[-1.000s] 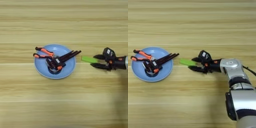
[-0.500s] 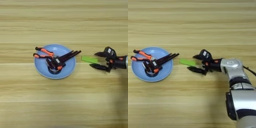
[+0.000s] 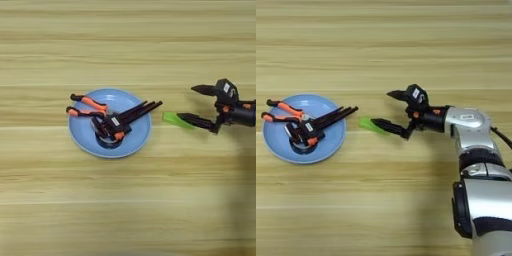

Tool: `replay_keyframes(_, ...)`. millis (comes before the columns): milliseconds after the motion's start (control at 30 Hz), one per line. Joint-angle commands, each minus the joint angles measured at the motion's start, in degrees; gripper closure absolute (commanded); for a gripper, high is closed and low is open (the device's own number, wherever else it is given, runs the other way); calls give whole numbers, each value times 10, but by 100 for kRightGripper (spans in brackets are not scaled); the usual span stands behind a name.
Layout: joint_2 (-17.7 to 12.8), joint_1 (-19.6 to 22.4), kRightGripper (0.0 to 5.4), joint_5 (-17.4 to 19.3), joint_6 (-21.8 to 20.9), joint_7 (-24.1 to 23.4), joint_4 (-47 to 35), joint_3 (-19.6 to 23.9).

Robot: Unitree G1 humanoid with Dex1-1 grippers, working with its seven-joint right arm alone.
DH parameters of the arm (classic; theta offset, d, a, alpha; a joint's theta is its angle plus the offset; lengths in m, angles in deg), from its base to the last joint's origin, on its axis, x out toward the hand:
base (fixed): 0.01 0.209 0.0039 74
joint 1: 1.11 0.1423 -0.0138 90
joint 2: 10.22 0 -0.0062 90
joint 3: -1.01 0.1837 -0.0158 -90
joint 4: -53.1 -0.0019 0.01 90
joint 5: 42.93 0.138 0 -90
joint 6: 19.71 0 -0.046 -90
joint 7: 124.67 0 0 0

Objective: Move the objects on the table

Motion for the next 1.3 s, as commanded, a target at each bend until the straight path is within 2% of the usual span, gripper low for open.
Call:
replay_keyframes(33, -9, 36, 6, 18, -4, -8, -45, 5)
replay_keyframes(667, 47, -19, 6, 33, 31, 36, -158, -31)
replay_keyframes(967, 55, -46, 6, 54, 67, 61, -235, -44)
replay_keyframes(1300, 75, -68, 6, 61, 91, 70, -284, -75)
